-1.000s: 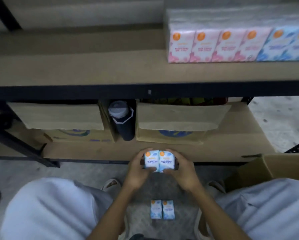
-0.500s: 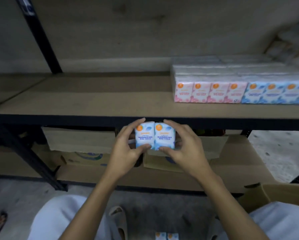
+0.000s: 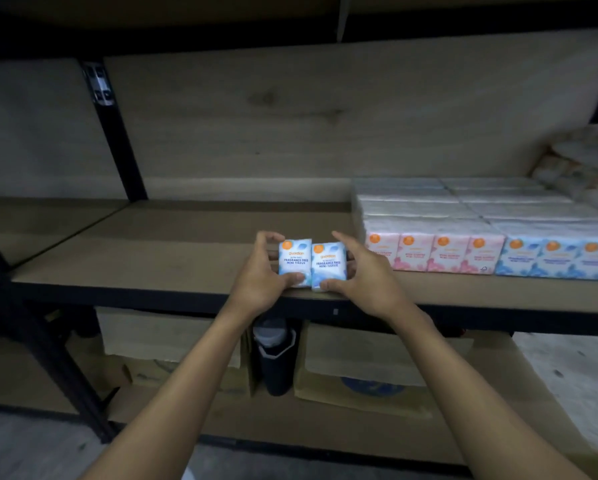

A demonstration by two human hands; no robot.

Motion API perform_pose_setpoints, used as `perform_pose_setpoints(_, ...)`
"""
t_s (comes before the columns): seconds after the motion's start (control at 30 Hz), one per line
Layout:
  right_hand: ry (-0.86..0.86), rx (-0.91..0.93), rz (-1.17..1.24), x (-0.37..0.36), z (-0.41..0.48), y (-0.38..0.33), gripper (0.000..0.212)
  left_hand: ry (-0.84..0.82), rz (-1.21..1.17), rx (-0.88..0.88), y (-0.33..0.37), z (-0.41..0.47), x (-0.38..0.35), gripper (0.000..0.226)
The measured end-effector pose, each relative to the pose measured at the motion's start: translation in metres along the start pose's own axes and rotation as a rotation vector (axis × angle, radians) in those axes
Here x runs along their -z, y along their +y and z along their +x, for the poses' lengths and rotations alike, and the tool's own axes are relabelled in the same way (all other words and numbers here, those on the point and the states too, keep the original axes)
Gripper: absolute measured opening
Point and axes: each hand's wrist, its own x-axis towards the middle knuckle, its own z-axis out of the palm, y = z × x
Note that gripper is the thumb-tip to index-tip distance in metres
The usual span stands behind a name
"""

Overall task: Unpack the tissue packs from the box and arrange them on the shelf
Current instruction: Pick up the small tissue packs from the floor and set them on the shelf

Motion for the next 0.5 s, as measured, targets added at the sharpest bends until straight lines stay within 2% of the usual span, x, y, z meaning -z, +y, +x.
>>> perform_pose_setpoints(0.13, -0.058, -0.069, -0.024, -0.005, 0.013, 0.004, 0.084, -0.034, 0.031, 0.051, -0.008, 0.015, -0.001, 0.055)
perform_pose_setpoints(0.3, -0.093, -0.040, -0.160, -0.004, 0.015, -0.002, 0.065, -0.062, 0.114, 0.094, -0.019, 0.024, 0.001, 0.039)
perform_pose_setpoints(0.4, -0.044, -0.004, -0.194, -0.005, 0.009, -0.005, 0.053, -0.070, 0.173, 0.071, -0.025, 0.022, 0.003, 0.042)
perform_pose_setpoints(0.5, -0.008, 0.034, -0.196, -0.005, 0.000, -0.007, 0.052, -0.102, 0.180, 0.014, -0.026, 0.013, 0.006, 0.052)
